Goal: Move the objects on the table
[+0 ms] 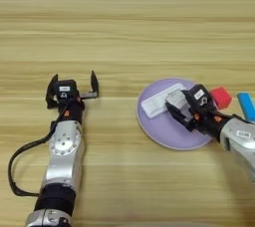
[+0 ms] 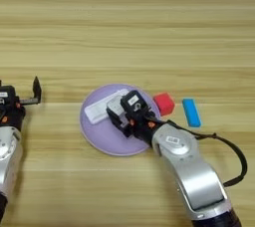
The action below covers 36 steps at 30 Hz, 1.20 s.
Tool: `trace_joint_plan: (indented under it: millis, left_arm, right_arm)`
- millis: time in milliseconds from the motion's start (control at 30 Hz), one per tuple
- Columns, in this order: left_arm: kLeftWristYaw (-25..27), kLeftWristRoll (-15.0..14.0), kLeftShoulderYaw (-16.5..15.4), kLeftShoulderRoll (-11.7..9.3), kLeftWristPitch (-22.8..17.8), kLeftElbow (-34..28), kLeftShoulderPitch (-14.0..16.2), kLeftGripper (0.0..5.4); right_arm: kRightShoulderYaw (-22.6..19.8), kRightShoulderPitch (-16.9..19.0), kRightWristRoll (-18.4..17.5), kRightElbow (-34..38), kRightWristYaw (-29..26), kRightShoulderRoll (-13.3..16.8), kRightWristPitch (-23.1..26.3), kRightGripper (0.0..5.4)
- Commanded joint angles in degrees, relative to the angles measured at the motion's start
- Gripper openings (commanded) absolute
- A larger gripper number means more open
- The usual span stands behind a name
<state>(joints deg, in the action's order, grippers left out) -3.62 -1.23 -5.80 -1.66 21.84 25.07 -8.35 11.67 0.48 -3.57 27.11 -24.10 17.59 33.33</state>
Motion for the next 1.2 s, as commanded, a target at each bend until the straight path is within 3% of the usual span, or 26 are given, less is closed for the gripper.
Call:
trace_joint_plan:
  millis: [33, 367, 633, 833, 1200]
  left_arm:
    - [-0.4, 0.6, 0.1, 0.0, 0.2, -0.2, -0.3, 5.40]
    - [-0.4, 0.6, 0.1, 0.0, 0.3, -0.1, -0.3, 5.40]
    - [-0.2, 0.4, -0.1, -0.2, 0.2, -0.3, -0.2, 5.40]
    - [-0.1, 0.4, -0.2, -0.3, 0.2, -0.3, -0.2, 5.40]
    - [-0.1, 0.4, -0.2, -0.3, 0.2, -0.5, 0.0, 5.40]
  right_arm:
    - [-3.8, 1.0, -1.5, 2.7, 0.8, 0.8, 1.3, 2.49]
    - [-13.6, 5.6, -4.1, 4.7, 1.6, 2.9, 0.2, 2.49]
    - [-22.4, 9.6, -4.2, 0.1, 4.6, 2.7, -3.9, 2.49]
    - [-27.7, 8.0, -3.1, -6.9, 8.8, 2.8, -7.4, 2.49]
    - [-28.6, 5.2, -2.3, -18.9, 11.1, 3.1, -13.2, 2.49]
